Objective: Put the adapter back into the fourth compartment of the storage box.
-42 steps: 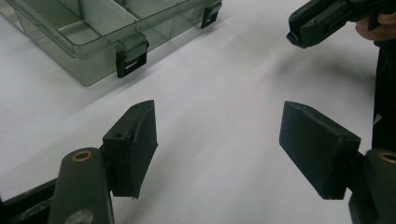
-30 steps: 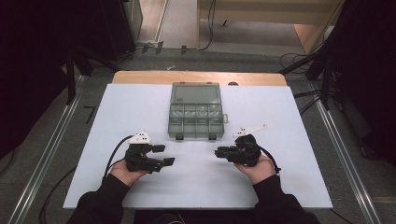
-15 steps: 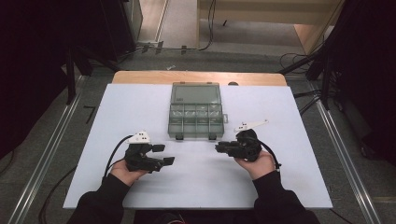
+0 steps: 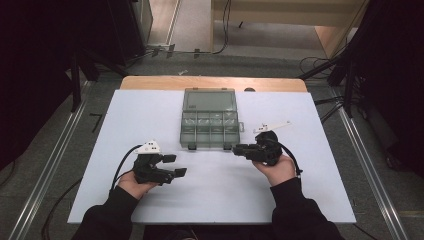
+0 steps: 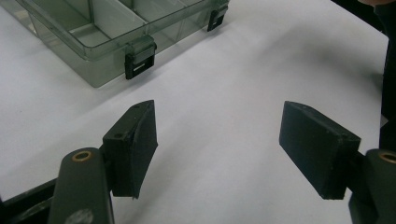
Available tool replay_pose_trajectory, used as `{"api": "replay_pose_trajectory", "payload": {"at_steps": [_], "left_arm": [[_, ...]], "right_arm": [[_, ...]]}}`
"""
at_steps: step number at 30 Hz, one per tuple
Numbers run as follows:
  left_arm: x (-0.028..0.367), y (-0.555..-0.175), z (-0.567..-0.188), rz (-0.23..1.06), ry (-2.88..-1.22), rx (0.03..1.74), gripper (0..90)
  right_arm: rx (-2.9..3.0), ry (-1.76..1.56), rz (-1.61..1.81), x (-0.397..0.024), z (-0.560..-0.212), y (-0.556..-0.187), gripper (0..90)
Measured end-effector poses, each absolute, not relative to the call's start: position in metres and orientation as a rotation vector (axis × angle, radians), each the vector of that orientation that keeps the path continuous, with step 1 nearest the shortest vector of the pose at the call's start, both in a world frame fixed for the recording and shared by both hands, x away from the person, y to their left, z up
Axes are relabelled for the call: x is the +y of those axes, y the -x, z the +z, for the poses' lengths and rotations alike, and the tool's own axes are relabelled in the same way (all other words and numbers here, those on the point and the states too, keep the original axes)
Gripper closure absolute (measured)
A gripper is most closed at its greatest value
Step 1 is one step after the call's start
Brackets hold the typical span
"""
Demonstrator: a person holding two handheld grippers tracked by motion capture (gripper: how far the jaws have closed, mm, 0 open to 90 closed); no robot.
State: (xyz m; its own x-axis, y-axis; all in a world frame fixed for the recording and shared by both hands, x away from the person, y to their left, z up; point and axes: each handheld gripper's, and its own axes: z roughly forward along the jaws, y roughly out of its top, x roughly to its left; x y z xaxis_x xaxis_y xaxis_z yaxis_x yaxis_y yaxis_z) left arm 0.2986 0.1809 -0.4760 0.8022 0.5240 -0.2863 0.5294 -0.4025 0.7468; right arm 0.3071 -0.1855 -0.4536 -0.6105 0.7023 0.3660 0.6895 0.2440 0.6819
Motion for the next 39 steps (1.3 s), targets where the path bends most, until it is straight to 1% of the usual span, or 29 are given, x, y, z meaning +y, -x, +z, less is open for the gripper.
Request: {"api": "replay_pose_trajectory", "payload": {"at_steps": [11, 16, 35, 39], "left_arm": [[0.182, -0.299, -0.475, -0.008, -2.066, 0.781, 28.1], [0.184, -0.299, -0.474, -0.035, -2.033, 0.770, 28.0], [0.184, -0.303, -0.476, -0.033, -2.041, 0.799, 28.0], [0.183, -0.302, -0.477, -0.019, -2.063, 0.796, 28.0]], "right_arm": [[2.436, -1.406, 1.301, -0.186, -0.447, -0.322, 74.4], [2.437, -1.416, 1.303, -0.185, -0.445, -0.328, 74.4], [2.399, -1.451, 1.297, -0.188, -0.438, -0.355, 74.4], [2.391, -1.457, 1.295, -0.189, -0.437, -0.362, 74.4]]}}
